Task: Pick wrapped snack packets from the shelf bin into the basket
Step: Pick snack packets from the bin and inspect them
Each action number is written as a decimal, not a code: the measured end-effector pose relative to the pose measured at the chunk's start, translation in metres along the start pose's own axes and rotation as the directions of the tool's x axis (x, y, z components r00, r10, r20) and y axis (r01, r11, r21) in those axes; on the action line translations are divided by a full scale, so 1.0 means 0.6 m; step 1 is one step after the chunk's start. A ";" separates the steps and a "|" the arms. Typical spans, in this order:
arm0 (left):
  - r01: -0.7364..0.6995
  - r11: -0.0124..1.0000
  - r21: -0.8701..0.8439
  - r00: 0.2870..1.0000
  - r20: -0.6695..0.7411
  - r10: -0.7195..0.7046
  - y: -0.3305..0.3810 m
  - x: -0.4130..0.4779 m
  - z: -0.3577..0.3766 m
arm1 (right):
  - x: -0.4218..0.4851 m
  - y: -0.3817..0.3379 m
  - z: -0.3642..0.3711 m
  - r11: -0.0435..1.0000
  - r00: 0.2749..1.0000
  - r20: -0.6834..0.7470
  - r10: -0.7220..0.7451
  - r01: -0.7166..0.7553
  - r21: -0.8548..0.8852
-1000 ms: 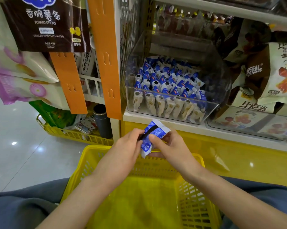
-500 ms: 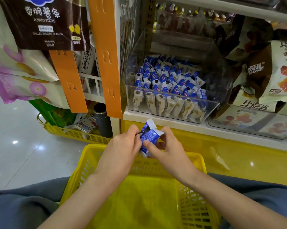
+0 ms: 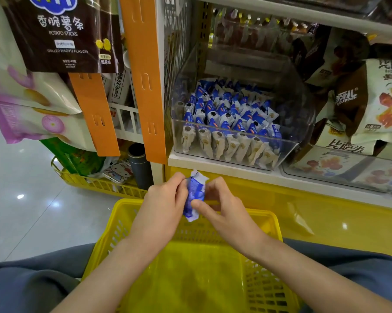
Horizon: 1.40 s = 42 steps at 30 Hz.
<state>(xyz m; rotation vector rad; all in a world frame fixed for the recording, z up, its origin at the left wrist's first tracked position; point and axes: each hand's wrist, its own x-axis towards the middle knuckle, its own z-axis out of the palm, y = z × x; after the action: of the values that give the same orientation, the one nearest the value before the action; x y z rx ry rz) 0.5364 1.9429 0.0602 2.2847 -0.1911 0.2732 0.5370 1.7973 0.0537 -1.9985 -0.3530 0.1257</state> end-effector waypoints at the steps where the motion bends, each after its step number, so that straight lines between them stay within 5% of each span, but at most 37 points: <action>1: 0.029 0.997 -0.068 1.000 -0.008 -0.030 0.000 0.002 0.002 | 0.000 -0.002 0.000 0.999 1.000 0.027 -0.014 0.013 0.040; 6: 0.267 0.887 -0.376 0.964 0.115 -0.242 -0.001 0.015 0.005 | 0.010 -0.012 -0.004 0.919 0.990 0.044 0.137 -0.144 0.367; 10: 0.357 0.789 -0.500 0.934 0.185 -0.305 -0.007 0.013 0.007 | 0.019 -0.017 -0.017 0.889 0.969 0.060 0.239 -0.244 0.387; 15: 0.587 0.474 -0.656 0.808 0.446 -0.384 -0.004 0.020 0.013 | 0.028 -0.018 -0.030 0.879 0.963 -0.027 0.267 -0.232 0.416; 25: 0.429 0.730 -0.532 0.891 0.384 -0.244 0.016 0.008 -0.003 | 0.030 -0.020 -0.049 0.973 0.976 -0.175 0.131 -0.092 0.214; 34: 0.383 0.629 -0.676 0.921 0.229 -0.314 0.014 0.023 -0.041 | 0.139 -0.105 -0.115 0.959 0.934 -0.288 -0.210 0.139 -0.248; 39: 0.345 0.618 -0.706 0.928 0.158 -0.337 0.013 0.030 -0.062 | 0.243 -0.111 -0.125 0.849 0.993 -0.071 0.093 -0.116 -0.515; 42: 0.337 0.605 -0.721 0.929 0.148 -0.340 0.012 0.034 -0.072 | 0.273 -0.097 -0.122 0.776 0.987 -0.017 0.162 -0.138 -0.616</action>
<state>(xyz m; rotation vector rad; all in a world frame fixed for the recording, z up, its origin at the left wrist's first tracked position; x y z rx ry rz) 0.5489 1.9692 0.0986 1.4487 0.1325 -0.0171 0.6996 1.8071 0.1494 -2.6851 -0.2756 0.1632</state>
